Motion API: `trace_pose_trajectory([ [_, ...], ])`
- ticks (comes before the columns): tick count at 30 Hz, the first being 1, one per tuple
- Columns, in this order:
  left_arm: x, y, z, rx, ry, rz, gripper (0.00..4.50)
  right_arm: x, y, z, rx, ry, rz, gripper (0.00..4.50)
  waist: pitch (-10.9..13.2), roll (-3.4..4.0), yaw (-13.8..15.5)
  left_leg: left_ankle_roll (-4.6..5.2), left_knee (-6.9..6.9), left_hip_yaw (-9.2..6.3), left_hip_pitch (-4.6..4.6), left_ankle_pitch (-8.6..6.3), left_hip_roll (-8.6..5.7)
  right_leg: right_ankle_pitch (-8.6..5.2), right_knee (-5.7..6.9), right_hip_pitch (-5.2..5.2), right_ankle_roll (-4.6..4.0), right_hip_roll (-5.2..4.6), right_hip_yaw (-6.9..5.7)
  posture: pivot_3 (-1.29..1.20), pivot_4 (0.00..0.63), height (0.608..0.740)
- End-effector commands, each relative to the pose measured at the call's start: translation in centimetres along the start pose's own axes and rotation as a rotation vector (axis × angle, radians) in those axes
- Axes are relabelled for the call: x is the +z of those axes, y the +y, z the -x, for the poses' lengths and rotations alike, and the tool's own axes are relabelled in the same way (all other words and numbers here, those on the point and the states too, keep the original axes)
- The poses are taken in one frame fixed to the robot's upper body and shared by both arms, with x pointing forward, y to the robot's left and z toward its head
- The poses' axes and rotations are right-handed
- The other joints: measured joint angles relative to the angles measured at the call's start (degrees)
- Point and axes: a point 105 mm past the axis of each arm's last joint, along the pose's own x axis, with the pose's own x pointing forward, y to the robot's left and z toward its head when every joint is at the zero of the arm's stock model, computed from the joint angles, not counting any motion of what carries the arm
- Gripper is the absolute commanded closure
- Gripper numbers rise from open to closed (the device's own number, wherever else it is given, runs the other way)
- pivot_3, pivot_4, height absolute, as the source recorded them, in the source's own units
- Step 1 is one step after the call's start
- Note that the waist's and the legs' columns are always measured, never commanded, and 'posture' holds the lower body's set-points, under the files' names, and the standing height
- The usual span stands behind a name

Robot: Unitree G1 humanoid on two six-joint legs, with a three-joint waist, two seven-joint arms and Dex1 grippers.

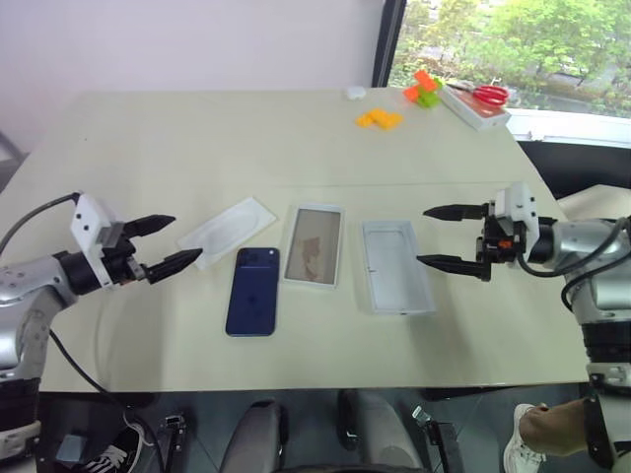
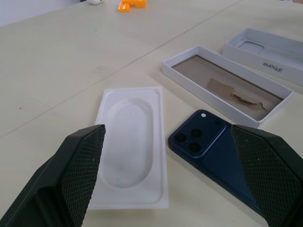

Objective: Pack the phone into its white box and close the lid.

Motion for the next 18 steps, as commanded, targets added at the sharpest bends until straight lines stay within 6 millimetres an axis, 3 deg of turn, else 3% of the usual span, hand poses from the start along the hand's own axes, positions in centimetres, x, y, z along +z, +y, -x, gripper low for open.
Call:
trace_pose_trajectory([
  [1, 1.6, -0.2, 0.0, -0.006, -0.042, -0.046, 0.03, 1.2, -0.1, 0.1, -0.001, -0.026, 0.043, 0.02, 0.0, 0.00, 0.0, 0.00, 0.00, 0.00, 0.00, 0.00, 0.00, 0.00, 0.00, 0.00, 0.00, 0.00, 0.00, 0.00, 0.150, 0.740],
  [11, 1.5, 0.0, 0.1, 0.019, -0.012, -0.021, 0.03, 0.7, -0.3, -0.1, -0.004, -0.014, 0.050, 0.02, 0.0, 0.00, 0.0, 0.00, 0.00, 0.00, 0.00, 0.00, 0.00, 0.00, 0.00, 0.00, 0.00, 0.00, 0.00, 0.00, 0.150, 0.740],
  [18, 1.9, 1.3, -0.2, 0.097, -0.032, 0.042, 0.03, 0.2, -0.1, -0.6, -0.004, 0.008, 0.006, 0.02, 0.0, 0.00, 0.0, 0.00, 0.00, -0.01, 0.00, 0.00, 0.00, 0.00, 0.00, 0.00, 0.00, 0.00, 0.00, 0.00, 0.150, 0.740],
])
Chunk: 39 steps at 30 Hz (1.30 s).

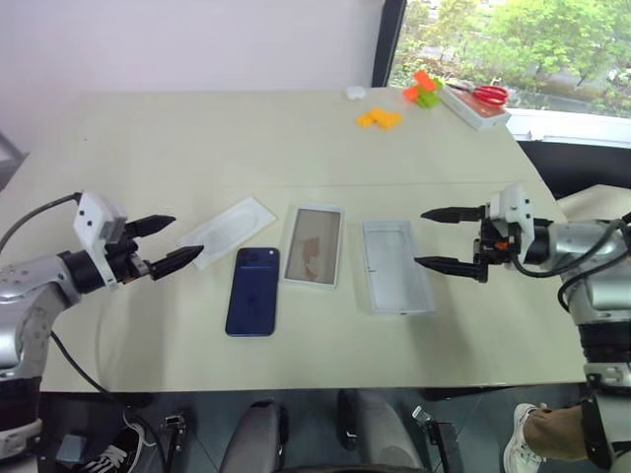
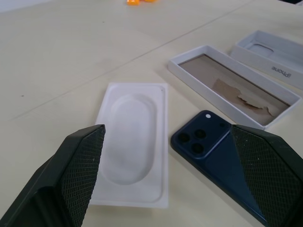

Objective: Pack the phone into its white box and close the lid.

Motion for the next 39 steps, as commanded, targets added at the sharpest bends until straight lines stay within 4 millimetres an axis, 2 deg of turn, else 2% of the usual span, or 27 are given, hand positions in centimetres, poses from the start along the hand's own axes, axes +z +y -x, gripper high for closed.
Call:
trace_pose_trajectory([
  [1, 1.9, 1.1, 0.0, 0.062, -0.051, 0.002, 0.03, 0.8, -0.3, -0.4, -0.023, -0.009, 0.057, 0.02, 0.0, 0.00, 0.0, 0.00, 0.00, 0.00, 0.00, 0.00, 0.00, 0.00, 0.00, 0.00, 0.00, 0.00, 0.00, 0.00, 0.150, 0.740],
  [5, 2.0, 1.8, -0.1, 0.098, -0.051, 0.056, 0.03, 0.7, -0.3, -0.7, -0.043, 0.001, 0.075, 0.02, 0.0, 0.00, 0.0, 0.00, 0.00, -0.01, 0.00, 0.00, -0.01, 0.00, 0.01, 0.00, 0.00, 0.01, 0.00, 0.00, 0.150, 0.740],
  [9, 0.5, 2.0, -0.7, 0.130, 0.081, 0.103, 0.03, 0.7, -0.2, -1.3, -0.057, 0.007, 0.106, 0.02, 0.0, 0.00, -0.1, 0.00, -0.01, 0.00, -0.01, 0.00, -0.01, 0.00, 0.00, -0.02, 0.01, 0.00, 0.00, 0.00, 0.150, 0.740],
  [12, 0.7, 1.9, -1.4, 0.131, 0.078, 0.104, 0.03, 1.2, -0.6, -1.7, -0.094, -0.023, 0.097, 0.02, 0.0, -0.01, 0.0, 0.00, 0.00, -0.02, -0.01, 0.00, -0.01, 0.00, 0.02, -0.02, 0.01, 0.00, 0.00, 0.00, 0.150, 0.740],
  [15, 0.9, 2.1, -2.2, 0.155, 0.070, 0.130, 0.03, 1.5, -0.2, -2.4, -0.075, -0.014, 0.135, 0.02, 0.0, -0.01, 0.0, -0.01, 0.00, -0.02, 0.00, 0.01, -0.02, 0.01, 0.03, -0.01, 0.00, -0.01, 0.01, 0.00, 0.150, 0.740],
  [21, 1.4, 5.2, -4.5, 0.303, 0.109, 0.120, 0.03, 2.6, 0.6, -4.8, -0.045, -0.014, 0.198, 0.02, 0.0, -0.02, 0.1, -0.07, 0.00, -0.07, -0.01, 0.04, -0.05, 0.01, 0.05, -0.01, 0.01, 0.00, -0.03, 0.00, 0.150, 0.740],
  [25, 0.6, 7.0, -6.1, 0.340, 0.179, 0.081, 0.03, 2.1, 1.8, -5.9, -0.012, -0.015, 0.189, 0.02, 0.0, -0.02, 0.0, -0.10, -0.01, -0.05, -0.02, 0.05, -0.07, 0.01, 0.04, -0.02, 0.01, 0.01, -0.03, 0.00, 0.150, 0.740],
  [27, -0.1, 7.4, -7.3, 0.327, 0.194, 0.156, 0.03, 2.2, 1.8, -6.2, -0.020, -0.031, 0.178, 0.02, 0.0, -0.03, 0.1, -0.10, -0.01, -0.06, -0.05, 0.05, -0.08, 0.01, 0.02, -0.02, 0.01, 0.00, -0.05, 0.00, 0.150, 0.740],
  [29, -0.9, 7.1, -8.5, 0.289, 0.208, 0.204, 0.03, 2.3, 1.5, -6.3, -0.034, -0.039, 0.175, 0.02, 0.0, -0.03, 0.1, -0.10, -0.01, -0.06, -0.07, 0.05, -0.12, 0.01, 0.02, -0.02, 0.01, -0.02, -0.06, 0.00, 0.150, 0.740],
  [33, -2.2, 6.1, -9.9, 0.224, 0.273, 0.167, 0.03, 2.6, 1.4, -6.1, -0.047, -0.048, 0.183, 0.02, 0.0, -0.04, -0.1, -0.09, -0.01, -0.06, -0.08, 0.05, -0.16, 0.02, 0.02, -0.03, 0.02, -0.07, -0.05, 0.00, 0.150, 0.740],
  [39, -3.9, 5.1, -10.3, 0.143, 0.342, 0.179, 0.03, 2.7, 1.5, -5.9, -0.060, -0.055, 0.187, 0.02, 0.0, -0.05, 0.0, -0.08, -0.03, -0.07, -0.10, 0.05, -0.11, 0.02, 0.06, -0.10, 0.02, -0.03, -0.06, 0.00, 0.150, 0.740],
])
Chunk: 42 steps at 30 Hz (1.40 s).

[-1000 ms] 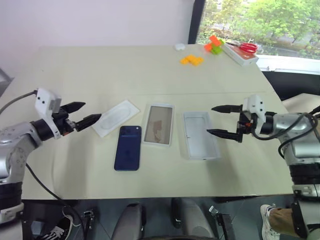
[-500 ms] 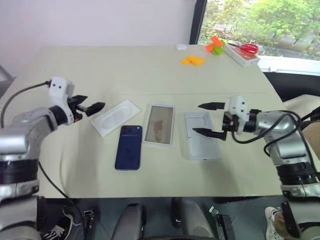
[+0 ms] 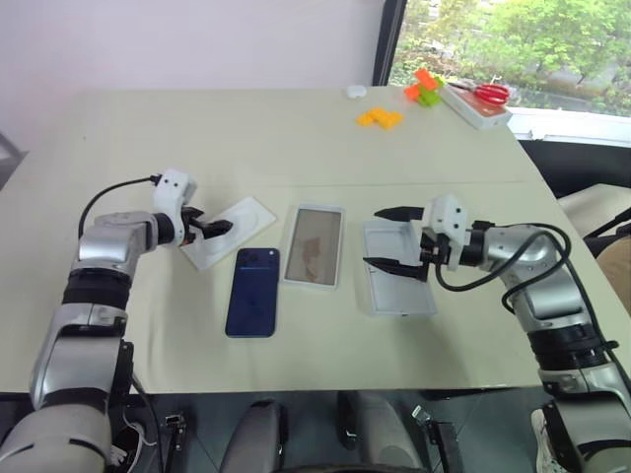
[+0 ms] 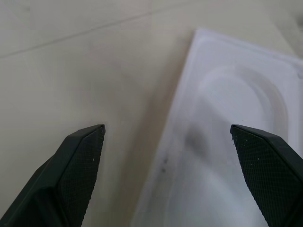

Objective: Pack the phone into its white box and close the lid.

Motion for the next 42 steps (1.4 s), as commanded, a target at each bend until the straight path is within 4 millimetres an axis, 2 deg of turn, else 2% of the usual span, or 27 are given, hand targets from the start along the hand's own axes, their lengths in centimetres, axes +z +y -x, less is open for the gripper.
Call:
trace_pose_trajectory([
  [1, 0.4, -0.1, 0.0, -0.031, 0.010, -0.013, 0.03, 1.6, -0.3, 0.5, -0.027, -0.038, 0.052, 0.02, 0.0, 0.00, 0.1, 0.00, 0.00, 0.00, 0.00, 0.00, 0.00, 0.00, 0.02, 0.00, 0.00, 0.00, 0.00, 0.00, 0.150, 0.740],
  [2, 0.1, -0.2, -0.1, -0.041, 0.021, -0.001, 0.03, 1.6, -0.4, 0.5, -0.029, -0.039, 0.053, 0.02, 0.0, 0.00, 0.0, 0.00, 0.01, 0.00, 0.01, 0.00, -0.01, 0.00, 0.02, 0.01, 0.00, 0.00, 0.00, 0.00, 0.150, 0.740],
  [5, -0.8, -0.9, -0.6, -0.090, 0.037, 0.072, 0.84, 1.7, -0.3, 0.5, -0.030, -0.048, 0.055, 0.00, 0.0, 0.00, 0.1, 0.00, 0.03, 0.02, 0.04, 0.00, -0.02, 0.00, 0.03, 0.04, 0.00, -0.01, 0.01, 0.00, 0.150, 0.740],
  [12, -0.7, -0.6, -0.7, -0.087, 0.011, 0.167, 4.45, 2.0, -0.3, 0.4, -0.031, -0.063, 0.050, 0.00, 0.0, -0.02, 0.2, 0.00, 0.04, 0.01, 0.06, 0.00, -0.03, 0.00, 0.04, 0.07, 0.01, -0.03, 0.01, 0.00, 0.150, 0.740],
  [15, -0.1, -0.3, -0.1, -0.090, -0.022, 0.198, 4.45, 2.0, -0.2, 0.4, -0.032, -0.064, 0.051, 0.00, 0.0, -0.02, 0.1, 0.00, 0.06, 0.00, 0.07, 0.00, -0.04, 0.00, 0.04, 0.10, 0.02, -0.03, 0.01, 0.00, 0.150, 0.740],
  [22, 1.5, 0.0, 3.4, -0.201, -0.156, 0.574, 4.45, 1.9, -0.2, 0.4, -0.034, -0.064, 0.052, 0.00, 0.0, -0.02, -0.3, 0.00, 0.05, -0.01, 0.05, 0.00, 0.00, 0.01, 0.07, 0.04, 0.02, -0.01, 0.01, 0.00, 0.150, 0.740],
  [27, 2.2, -0.5, 5.2, -0.256, -0.243, 0.705, 4.45, 1.8, -0.2, 0.2, -0.029, -0.064, 0.053, 0.00, 0.0, -0.03, -0.1, 0.00, 0.05, -0.04, 0.04, 0.00, 0.01, 0.01, 0.09, 0.02, 0.02, -0.01, 0.00, 0.00, 0.150, 0.740],
  [30, 2.7, -2.0, 5.7, -0.286, -0.276, 0.725, 4.45, 1.6, -0.2, 0.3, -0.025, -0.057, 0.055, 0.00, 0.0, -0.03, 0.1, -0.02, 0.06, -0.05, 0.04, 0.01, 0.01, 0.01, 0.10, 0.02, 0.02, -0.04, 0.01, 0.00, 0.150, 0.740],
  [34, 3.9, -5.0, 5.1, -0.297, -0.320, 0.751, 4.45, 0.9, -0.4, 1.1, -0.022, -0.026, 0.059, 0.00, 0.0, -0.04, 0.5, -0.09, 0.07, -0.10, 0.01, 0.04, -0.07, 0.03, 0.09, 0.06, 0.05, -0.18, 0.01, 0.00, 0.150, 0.740],
  [38, 3.9, -8.8, 3.6, -0.282, -0.291, 0.695, 4.45, 0.4, 0.0, 2.7, 0.026, -0.026, 0.010, 0.00, 0.0, -0.06, 0.2, -0.12, 0.07, -0.06, 0.00, 0.04, -0.13, 0.09, 0.00, 0.09, 0.15, -0.20, 0.03, 0.00, 0.150, 0.740],
  [42, 3.7, -10.8, 2.2, -0.243, -0.308, 0.715, 4.45, 0.1, -0.1, 3.6, 0.034, -0.014, -0.011, 0.00, 0.0, -0.07, -0.1, -0.13, 0.04, -0.03, 0.06, 0.05, -0.10, 0.10, -0.03, 0.11, 0.15, -0.14, 0.07, 0.00, 0.150, 0.740],
])
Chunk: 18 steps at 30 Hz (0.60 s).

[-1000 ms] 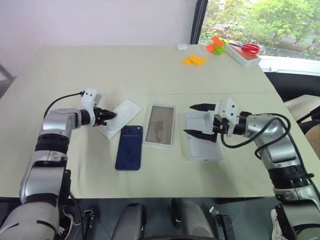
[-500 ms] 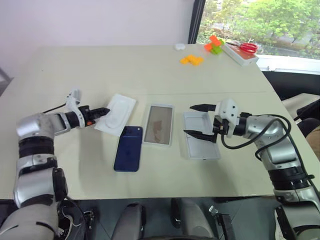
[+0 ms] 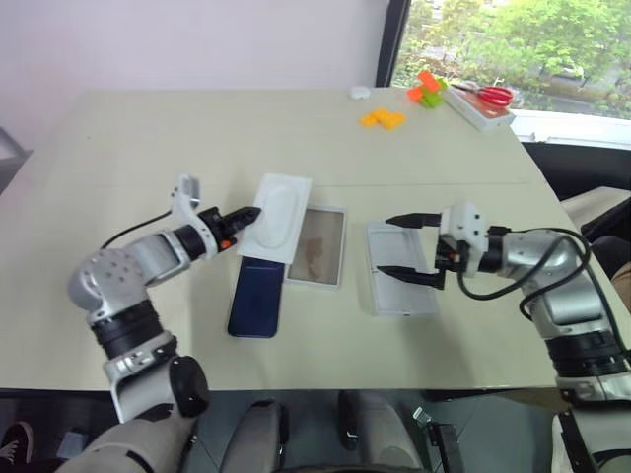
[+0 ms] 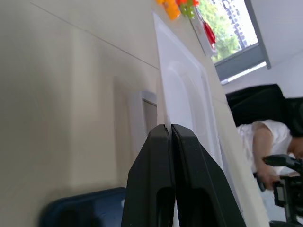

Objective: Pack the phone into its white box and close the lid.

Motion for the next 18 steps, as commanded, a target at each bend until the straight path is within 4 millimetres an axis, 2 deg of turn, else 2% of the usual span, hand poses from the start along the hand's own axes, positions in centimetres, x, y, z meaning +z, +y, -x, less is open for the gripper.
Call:
trace_pose_trajectory([
  [1, -0.4, -1.3, -0.7, 0.014, -0.052, -0.026, 4.45, 0.7, -0.7, 0.8, -0.027, -0.021, 0.022, 0.00, 0.0, 0.00, -0.2, -0.02, 0.00, 0.02, 0.02, 0.01, 0.03, 0.00, 0.00, 0.00, 0.00, 0.05, 0.02, 0.00, 0.150, 0.740],
  [5, -2.5, -2.3, -1.4, 0.032, -0.002, -0.101, 4.45, 1.0, -0.8, 0.7, -0.038, -0.029, 0.035, 0.00, 0.0, -0.01, -0.1, -0.23, -0.01, 0.00, 0.04, 0.14, 0.09, 0.04, 0.02, 0.01, -0.07, 0.20, 0.05, 0.00, 0.150, 0.740],
  [8, -3.4, -2.3, -1.7, 0.066, 0.021, -0.150, 4.45, 1.0, -0.9, 0.7, -0.045, -0.033, 0.032, 0.00, 0.0, -0.01, 0.0, -0.30, 0.00, 0.00, 0.11, 0.19, 0.08, 0.09, 0.05, 0.06, -0.14, 0.27, 0.11, 0.00, 0.150, 0.740],
  [12, -3.9, -2.0, -2.0, 0.104, 0.021, -0.199, 4.45, 1.0, -0.9, 0.6, -0.050, -0.030, 0.037, 0.00, 0.0, -0.01, 0.0, -0.31, 0.02, 0.00, 0.15, 0.21, 0.05, 0.10, 0.03, 0.14, -0.13, 0.28, 0.10, 0.00, 0.150, 0.740],
  [18, -2.8, -2.3, -2.2, 0.112, -0.056, -0.204, 4.45, 1.0, -0.9, 0.4, -0.052, -0.037, 0.037, 0.00, 0.0, -0.01, 0.1, -0.30, 0.01, 0.00, 0.10, 0.20, 0.07, 0.10, -0.05, 0.14, -0.14, 0.23, 0.07, 0.00, 0.150, 0.740],
])
